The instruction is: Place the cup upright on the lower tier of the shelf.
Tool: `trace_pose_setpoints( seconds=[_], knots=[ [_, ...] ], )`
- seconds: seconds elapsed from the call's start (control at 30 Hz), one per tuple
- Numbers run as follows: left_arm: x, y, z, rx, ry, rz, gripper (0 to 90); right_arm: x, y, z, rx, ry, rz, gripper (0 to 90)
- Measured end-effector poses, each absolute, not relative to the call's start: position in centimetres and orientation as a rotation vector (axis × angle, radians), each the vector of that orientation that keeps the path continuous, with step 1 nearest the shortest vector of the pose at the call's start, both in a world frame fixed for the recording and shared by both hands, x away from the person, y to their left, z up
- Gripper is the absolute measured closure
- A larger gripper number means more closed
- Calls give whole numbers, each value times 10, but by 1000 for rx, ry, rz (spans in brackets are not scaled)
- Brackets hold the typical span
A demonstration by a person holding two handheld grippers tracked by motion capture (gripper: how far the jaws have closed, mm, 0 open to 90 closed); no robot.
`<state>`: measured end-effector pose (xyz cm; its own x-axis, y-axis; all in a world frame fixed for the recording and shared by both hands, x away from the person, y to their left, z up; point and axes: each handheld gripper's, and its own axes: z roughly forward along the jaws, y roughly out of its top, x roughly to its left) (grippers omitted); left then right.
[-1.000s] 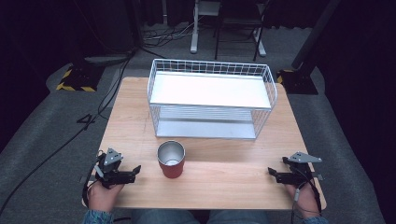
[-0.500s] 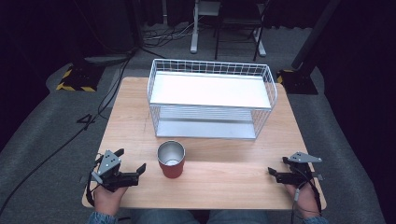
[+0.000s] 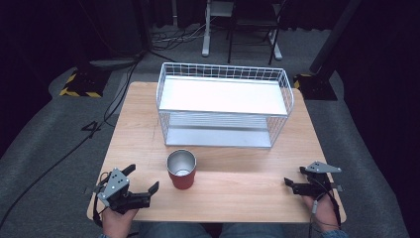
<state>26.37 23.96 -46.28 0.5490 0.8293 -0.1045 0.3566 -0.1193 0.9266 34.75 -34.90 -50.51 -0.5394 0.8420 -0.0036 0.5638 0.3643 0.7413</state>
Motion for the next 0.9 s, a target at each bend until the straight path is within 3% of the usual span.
trace_pose_setpoints(
  seconds=[0.9],
  knots=[
    [269,186,-474,1704,934,523,0,348,-349,-505,1227,2247,993,172]
  ],
)
